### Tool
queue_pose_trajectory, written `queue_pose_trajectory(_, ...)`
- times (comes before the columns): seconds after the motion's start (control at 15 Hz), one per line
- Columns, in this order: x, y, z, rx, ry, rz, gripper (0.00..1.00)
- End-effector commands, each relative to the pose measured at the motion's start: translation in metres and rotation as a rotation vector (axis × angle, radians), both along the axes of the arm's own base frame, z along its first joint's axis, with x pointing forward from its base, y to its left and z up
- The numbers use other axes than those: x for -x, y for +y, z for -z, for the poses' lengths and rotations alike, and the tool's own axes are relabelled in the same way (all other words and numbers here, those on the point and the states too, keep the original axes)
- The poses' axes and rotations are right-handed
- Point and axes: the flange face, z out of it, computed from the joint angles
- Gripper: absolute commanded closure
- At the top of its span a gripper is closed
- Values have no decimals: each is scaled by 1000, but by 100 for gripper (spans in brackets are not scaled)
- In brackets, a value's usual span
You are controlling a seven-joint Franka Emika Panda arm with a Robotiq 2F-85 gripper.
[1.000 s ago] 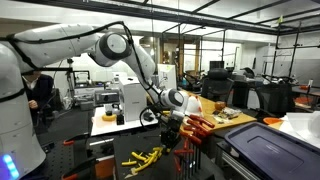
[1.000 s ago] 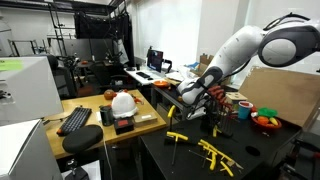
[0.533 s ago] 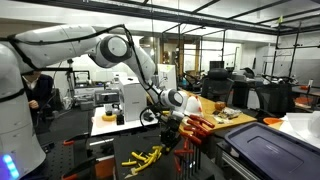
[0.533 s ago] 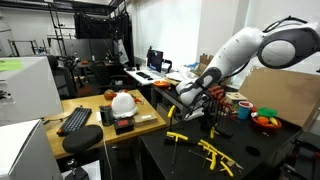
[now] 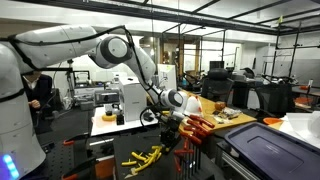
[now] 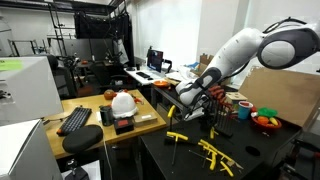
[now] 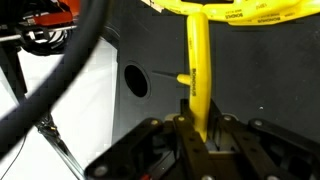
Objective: Pick up the yellow object tool and put it on the table
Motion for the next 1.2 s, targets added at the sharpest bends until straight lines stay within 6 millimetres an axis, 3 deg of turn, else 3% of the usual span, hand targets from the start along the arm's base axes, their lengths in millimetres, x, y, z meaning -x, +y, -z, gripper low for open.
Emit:
queue_pose_trajectory(0.0, -5, -1, -6, -35, 23, -17, 56)
queue_pose_trajectory(0.2, -6, 1, -6, -65, 13, -25, 42)
queue_pose_trajectory(0.53, -12, 5, -6, -136, -13, -50, 2)
queue_pose_trajectory(1.07, -39, 18, -6, -388, -235, -191, 0)
queue_pose_trajectory(1.13, -37, 0, -41, -404, -266, -231, 0)
